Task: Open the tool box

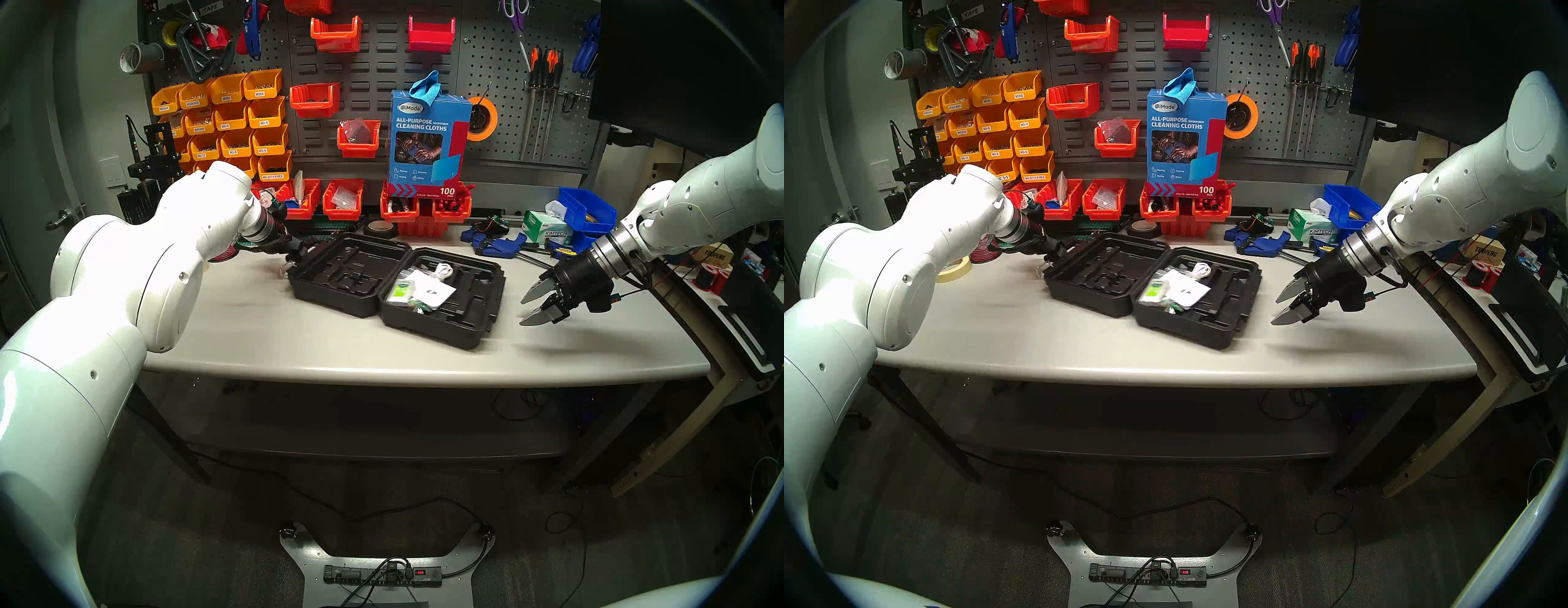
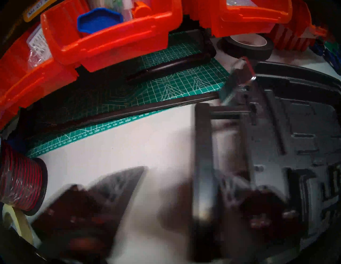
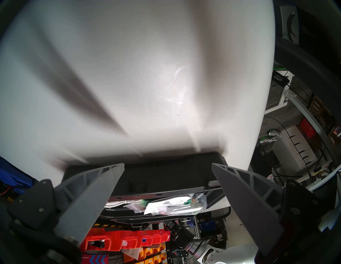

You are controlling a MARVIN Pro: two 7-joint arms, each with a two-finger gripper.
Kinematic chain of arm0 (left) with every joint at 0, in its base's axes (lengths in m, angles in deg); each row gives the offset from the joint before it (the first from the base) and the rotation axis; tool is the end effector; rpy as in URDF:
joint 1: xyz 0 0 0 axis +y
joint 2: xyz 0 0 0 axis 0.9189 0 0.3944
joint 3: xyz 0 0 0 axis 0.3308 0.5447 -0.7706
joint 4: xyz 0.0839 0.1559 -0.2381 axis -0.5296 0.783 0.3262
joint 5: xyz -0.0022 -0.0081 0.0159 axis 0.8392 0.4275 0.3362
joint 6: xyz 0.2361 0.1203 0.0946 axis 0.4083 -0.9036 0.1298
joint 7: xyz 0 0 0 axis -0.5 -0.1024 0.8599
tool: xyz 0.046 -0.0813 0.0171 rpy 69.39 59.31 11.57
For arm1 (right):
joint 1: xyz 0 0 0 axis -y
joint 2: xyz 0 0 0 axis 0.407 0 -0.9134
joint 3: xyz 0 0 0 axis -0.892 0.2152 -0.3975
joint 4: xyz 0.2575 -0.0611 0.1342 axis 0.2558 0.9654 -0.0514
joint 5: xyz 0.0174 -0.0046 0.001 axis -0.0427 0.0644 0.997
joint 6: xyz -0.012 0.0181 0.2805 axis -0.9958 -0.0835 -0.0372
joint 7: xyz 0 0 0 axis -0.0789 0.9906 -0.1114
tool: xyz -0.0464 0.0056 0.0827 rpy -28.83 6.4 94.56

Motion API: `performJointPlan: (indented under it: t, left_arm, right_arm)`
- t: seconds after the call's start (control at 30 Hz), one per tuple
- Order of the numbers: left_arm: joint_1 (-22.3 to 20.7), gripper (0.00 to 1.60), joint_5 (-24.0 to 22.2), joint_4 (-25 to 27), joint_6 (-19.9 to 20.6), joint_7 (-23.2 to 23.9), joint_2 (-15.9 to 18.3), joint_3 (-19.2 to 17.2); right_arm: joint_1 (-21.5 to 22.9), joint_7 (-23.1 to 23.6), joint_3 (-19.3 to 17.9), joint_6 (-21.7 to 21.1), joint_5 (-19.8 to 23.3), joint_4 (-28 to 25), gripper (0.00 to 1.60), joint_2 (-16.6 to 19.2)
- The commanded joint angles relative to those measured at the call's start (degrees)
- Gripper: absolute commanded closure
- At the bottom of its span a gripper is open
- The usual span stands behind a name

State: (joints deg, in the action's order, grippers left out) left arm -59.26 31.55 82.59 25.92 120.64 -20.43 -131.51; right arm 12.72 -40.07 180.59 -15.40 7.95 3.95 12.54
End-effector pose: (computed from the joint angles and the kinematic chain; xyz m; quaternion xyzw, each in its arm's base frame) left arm 0.6300 0.0960 -0.1124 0.9114 -0.1837 0.3682 0.0059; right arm 0.4703 -0.1641 -0.0659 -0.4945 0.8076 0.2148 0.2390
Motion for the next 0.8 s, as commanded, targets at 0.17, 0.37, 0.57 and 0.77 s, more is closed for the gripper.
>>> performJointPlan:
  t: [0.17, 0.37, 0.57, 0.77]
  left_arm:
    - [-1.94, 0.00, -0.04, -0.21, 2.15, 1.46, 0.62, 0.02]
    - [-3.54, 0.00, -1.04, -0.21, 4.11, 4.27, 1.67, -0.91]
    - [-5.45, 0.00, -1.66, 0.64, 4.84, 9.38, 3.00, -1.56]
    - [-6.03, 0.00, -1.60, 1.09, 5.69, 11.31, 3.25, -1.55]
  right_arm:
    - [0.60, 0.00, 0.08, -0.04, -0.09, 0.03, 0.00, -0.10]
    - [0.58, 0.00, 0.08, -0.04, -0.08, 0.04, 0.00, -0.10]
    - [0.56, -0.01, 0.07, -0.04, -0.08, 0.07, 0.00, -0.10]
    - [0.59, 0.00, 0.08, -0.04, -0.08, 0.04, 0.00, -0.10]
